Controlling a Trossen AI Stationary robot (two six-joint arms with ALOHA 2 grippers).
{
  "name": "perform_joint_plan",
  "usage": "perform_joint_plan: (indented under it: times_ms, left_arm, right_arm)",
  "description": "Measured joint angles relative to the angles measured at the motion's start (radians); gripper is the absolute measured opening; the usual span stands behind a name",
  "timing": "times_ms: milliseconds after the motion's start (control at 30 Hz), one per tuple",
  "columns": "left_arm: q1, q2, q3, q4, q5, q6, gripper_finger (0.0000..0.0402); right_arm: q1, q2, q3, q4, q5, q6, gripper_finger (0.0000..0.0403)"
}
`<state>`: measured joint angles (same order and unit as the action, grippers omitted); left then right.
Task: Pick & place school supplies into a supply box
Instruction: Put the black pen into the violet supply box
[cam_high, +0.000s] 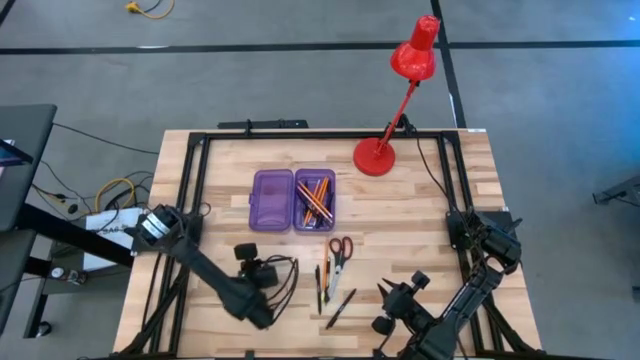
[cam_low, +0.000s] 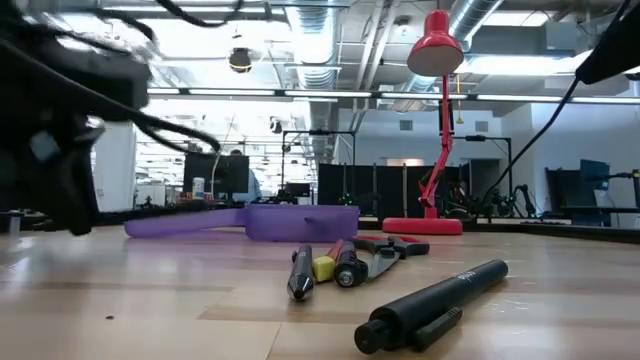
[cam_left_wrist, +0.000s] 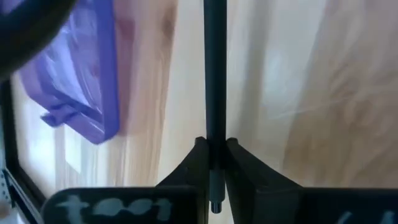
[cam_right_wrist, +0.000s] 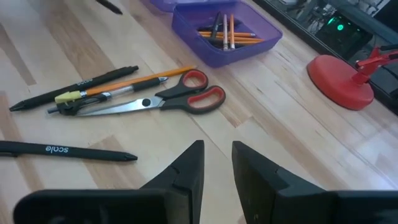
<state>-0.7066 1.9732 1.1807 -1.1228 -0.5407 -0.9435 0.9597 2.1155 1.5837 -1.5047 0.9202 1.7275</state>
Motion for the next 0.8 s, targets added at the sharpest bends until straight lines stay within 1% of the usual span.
perform_joint_plan:
  times_ms: [100,200,367,533,633,800]
  left_arm:
    - [-0.053,-0.001,0.001,-0.011,-0.072,-0.084,0.0011]
    - [-0.096,-0.003,0.001,-0.057,-0.126,-0.178,0.0011]
    - [-0.125,-0.004,0.016,-0.160,-0.200,-0.304,0.0010]
    - [-0.115,-0.005,0.038,-0.208,-0.271,-0.314,0.0010]
    - [-0.094,-0.005,0.048,-0.208,-0.306,-0.301,0.0010]
    - [-0.037,-0.006,0.070,-0.182,-0.372,-0.260,0.0010]
  right_arm:
    - [-0.011,0.000,0.000,0.000,0.002,-0.008,0.0077]
    - [-0.027,0.000,0.000,0.001,0.002,-0.024,0.0077]
    - [-0.057,0.000,0.000,0.019,0.002,-0.069,0.0077]
    - [-0.085,0.000,0.000,0.068,0.002,-0.136,0.0077]
    - [-0.094,0.000,0.000,0.082,0.002,-0.164,0.0077]
    - [-0.094,0.000,0.000,0.080,0.003,-0.165,0.0077]
